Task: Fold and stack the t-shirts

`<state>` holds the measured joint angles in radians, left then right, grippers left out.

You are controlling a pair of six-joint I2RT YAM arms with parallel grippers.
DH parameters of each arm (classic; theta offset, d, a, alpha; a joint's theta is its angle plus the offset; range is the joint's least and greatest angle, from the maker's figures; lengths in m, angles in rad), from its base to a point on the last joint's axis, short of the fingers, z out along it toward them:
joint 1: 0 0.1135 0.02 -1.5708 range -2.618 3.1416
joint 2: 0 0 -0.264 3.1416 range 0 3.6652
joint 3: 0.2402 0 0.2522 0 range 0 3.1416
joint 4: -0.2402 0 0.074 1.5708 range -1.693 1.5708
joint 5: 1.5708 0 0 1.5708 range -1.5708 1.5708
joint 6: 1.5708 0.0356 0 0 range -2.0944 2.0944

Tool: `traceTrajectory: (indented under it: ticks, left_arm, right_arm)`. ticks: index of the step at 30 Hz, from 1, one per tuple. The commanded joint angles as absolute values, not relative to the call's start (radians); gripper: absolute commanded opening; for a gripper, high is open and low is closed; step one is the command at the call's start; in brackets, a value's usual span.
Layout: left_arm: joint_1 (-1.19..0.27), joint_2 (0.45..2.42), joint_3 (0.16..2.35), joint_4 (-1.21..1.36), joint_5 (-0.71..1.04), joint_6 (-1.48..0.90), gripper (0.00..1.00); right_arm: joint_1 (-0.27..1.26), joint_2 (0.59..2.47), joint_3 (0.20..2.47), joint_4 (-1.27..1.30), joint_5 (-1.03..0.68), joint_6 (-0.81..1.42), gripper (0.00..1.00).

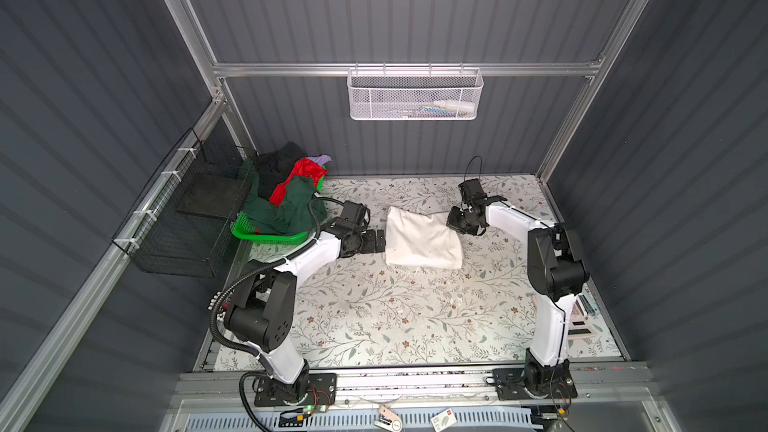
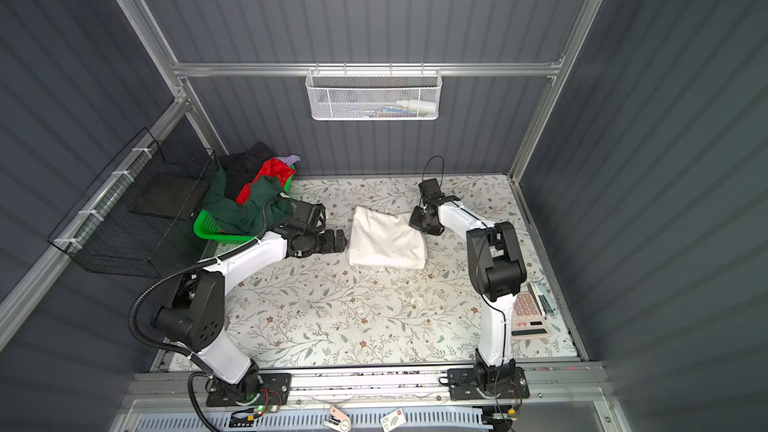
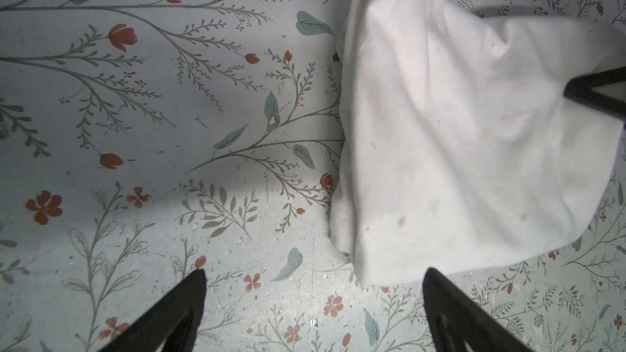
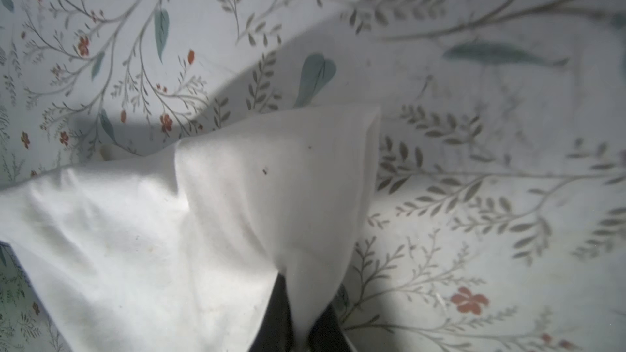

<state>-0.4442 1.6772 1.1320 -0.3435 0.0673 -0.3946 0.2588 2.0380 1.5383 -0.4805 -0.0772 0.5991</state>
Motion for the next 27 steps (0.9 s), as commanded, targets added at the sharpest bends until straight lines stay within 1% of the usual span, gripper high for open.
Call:
traceTrajectory:
  ticks: [1,6,10,15,17,22,27]
  left_arm:
    - [-0.446,1.626,1.123,-0.356,0.052,-0.378,1.00]
    - [-0.446,1.601,1.116,-0.360,0.023,-0.373,1.00]
    - [-0.446,1.608,1.129,-0.383,0.023,-0.371,1.00]
    - [-0.446,1.619,1.147,-0.393,0.029,-0.369,1.00]
    - [-0.446,1.627,1.159,-0.402,0.036,-0.367,1.00]
    - [-0.446,1.630,1.173,-0.409,0.050,-0.371,1.00]
    - [-0.446,1.632,1.183,-0.422,0.046,-0.373,1.00]
  right_arm:
    - [0.209,2.036,1.612,-0.564,0.012,0.493,0.00]
    - [0.142,2.047,1.700,-0.605,0.057,0.386,0.00]
    - [0.082,2.075,1.809,-0.684,0.047,0.355,0.00]
    - [0.039,2.093,1.884,-0.687,0.121,0.280,0.00]
    - [0.021,2.117,1.930,-0.697,0.145,0.234,0.00]
    - [-0.036,2.224,2.130,-0.813,0.224,0.172,0.00]
    - [-0.096,2.272,2.220,-0.825,0.242,0.138,0.00]
